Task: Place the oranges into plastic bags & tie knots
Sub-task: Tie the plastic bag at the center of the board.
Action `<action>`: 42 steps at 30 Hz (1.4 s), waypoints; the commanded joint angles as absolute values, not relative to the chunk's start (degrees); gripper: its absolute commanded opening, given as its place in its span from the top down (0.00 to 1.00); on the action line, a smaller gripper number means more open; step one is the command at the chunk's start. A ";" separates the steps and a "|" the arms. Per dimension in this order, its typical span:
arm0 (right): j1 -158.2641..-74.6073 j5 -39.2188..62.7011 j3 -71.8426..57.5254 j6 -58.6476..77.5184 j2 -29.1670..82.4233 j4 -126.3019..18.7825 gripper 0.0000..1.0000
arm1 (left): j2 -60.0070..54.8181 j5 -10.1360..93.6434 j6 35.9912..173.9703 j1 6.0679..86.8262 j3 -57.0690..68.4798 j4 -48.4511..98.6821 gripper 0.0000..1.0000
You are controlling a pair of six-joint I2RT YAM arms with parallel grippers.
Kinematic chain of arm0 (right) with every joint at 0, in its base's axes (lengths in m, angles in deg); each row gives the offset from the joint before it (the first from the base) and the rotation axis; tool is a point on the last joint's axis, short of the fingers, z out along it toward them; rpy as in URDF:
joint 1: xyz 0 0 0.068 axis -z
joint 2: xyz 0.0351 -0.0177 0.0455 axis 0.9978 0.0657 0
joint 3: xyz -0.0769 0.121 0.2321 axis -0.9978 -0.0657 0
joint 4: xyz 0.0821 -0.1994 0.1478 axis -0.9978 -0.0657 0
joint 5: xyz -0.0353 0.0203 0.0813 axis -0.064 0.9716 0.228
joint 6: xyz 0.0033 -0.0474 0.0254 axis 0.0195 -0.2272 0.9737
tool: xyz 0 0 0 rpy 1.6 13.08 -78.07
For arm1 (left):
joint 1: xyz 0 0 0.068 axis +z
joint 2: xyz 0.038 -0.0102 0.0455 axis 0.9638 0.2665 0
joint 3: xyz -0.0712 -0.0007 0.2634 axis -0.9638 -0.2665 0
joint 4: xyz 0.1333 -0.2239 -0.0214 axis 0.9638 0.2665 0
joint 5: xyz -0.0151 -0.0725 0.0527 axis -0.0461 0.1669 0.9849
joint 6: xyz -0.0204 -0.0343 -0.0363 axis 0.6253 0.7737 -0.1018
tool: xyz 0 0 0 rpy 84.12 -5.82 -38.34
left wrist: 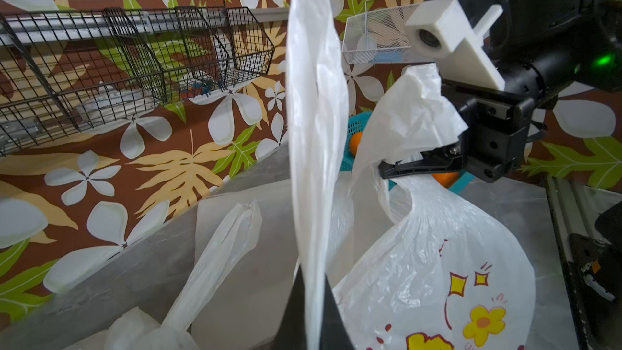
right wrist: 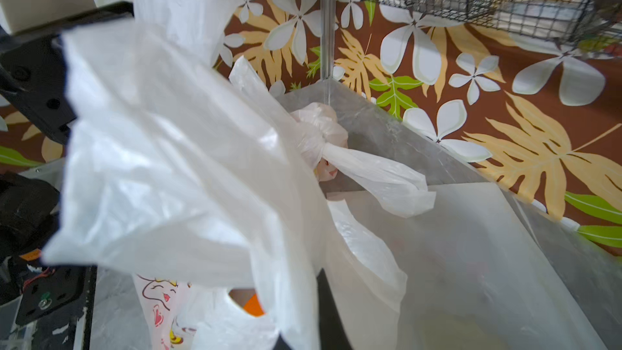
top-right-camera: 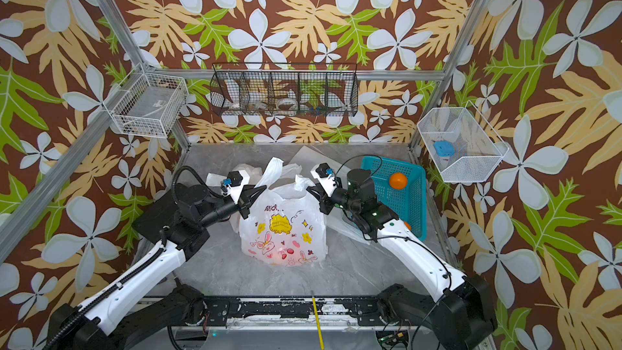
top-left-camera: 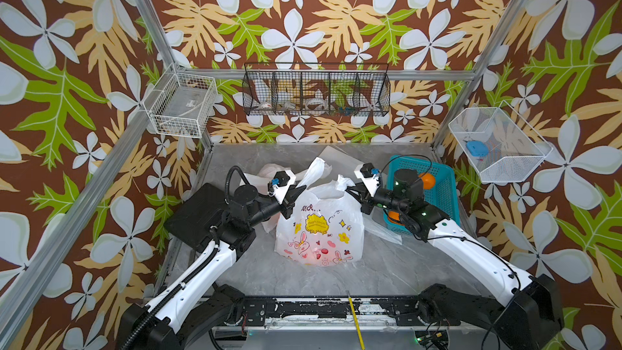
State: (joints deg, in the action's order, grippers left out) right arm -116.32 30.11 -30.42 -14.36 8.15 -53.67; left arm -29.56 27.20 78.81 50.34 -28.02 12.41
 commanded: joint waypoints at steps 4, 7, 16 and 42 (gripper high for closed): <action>-123.14 28.20 -24.05 -23.46 14.20 -63.41 1.00 | -28.40 24.72 72.26 49.68 -26.25 17.85 1.00; -124.61 31.10 -22.97 -24.21 15.88 -63.57 1.00 | -27.36 24.18 71.35 49.49 -25.91 18.36 1.00; -123.08 38.02 -20.65 -23.90 19.06 -63.04 0.94 | -26.70 20.08 67.01 49.15 -27.06 18.48 1.00; -116.20 58.74 -16.04 -22.75 25.24 -60.81 0.30 | -24.03 11.98 56.45 48.71 -26.64 17.57 1.00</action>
